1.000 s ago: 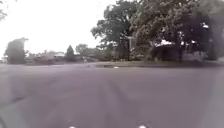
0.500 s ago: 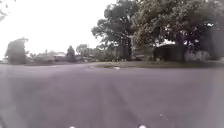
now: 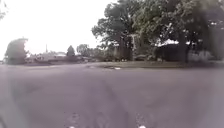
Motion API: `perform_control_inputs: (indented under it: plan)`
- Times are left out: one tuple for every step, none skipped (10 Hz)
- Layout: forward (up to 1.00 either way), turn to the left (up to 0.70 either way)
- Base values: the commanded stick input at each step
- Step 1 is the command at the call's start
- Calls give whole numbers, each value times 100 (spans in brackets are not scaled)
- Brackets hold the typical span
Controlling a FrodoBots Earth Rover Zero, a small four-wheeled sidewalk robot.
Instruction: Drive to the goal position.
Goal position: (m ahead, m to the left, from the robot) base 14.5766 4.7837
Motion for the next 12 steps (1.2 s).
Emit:
perform_control_inputs:
  plan:
    - [100,0]
    - [100,0]
    - [100,0]
    - [100,5]
    - [100,11]
    - [100,27]
    - [100,40]
    - [100,40]
    - [100,40]
    - [100,40]
    - [100,40]
    - [100,6]
